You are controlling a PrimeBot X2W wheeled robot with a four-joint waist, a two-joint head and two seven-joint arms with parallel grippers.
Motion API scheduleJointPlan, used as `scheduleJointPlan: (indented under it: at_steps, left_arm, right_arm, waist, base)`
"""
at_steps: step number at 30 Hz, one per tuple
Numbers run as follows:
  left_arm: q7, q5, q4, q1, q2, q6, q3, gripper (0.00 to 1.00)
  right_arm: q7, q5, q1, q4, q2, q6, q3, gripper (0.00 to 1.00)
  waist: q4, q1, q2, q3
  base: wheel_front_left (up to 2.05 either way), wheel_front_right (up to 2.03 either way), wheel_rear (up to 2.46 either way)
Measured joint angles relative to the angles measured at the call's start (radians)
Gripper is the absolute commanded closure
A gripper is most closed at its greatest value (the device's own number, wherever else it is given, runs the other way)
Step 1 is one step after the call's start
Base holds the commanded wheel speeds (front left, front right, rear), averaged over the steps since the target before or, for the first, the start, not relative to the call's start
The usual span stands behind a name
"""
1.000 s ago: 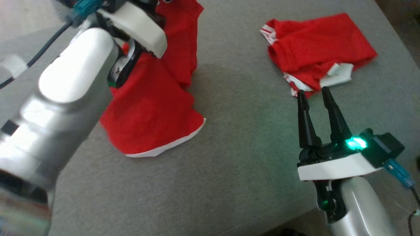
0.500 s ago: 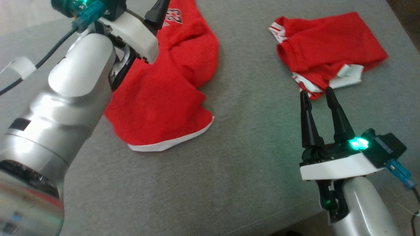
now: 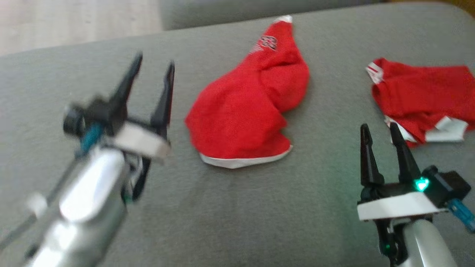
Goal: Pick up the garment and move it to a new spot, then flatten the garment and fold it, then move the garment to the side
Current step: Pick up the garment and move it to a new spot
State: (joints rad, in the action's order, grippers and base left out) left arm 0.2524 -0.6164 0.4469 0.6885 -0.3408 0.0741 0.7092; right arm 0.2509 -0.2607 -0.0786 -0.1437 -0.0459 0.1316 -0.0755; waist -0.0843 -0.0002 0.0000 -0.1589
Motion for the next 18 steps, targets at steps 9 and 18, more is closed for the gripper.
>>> scheduleJointPlan:
  at_steps: [9, 18]
  left_arm:
    - [0.0, 0.097, -0.256, -0.426, 0.067, 0.103, -0.176, 0.0]
    - [0.0, 0.211, -0.305, -0.503, 0.133, 0.048, -0.246, 0.0]
  right_arm:
    - [0.0, 0.022, 0.063, -0.02, 0.001, 0.0, 0.033, 0.0]
    - [0.0, 0.034, 0.072, -0.023, 0.001, 0.0, 0.039, 0.0]
  waist:
    - [0.125, -0.0001, 0.0, 0.081]
    - [0.175, 0.0001, 0.0, 0.086]
  base:
    - [0.0, 0.0, 0.0]
    - [0.0, 0.0, 0.0]
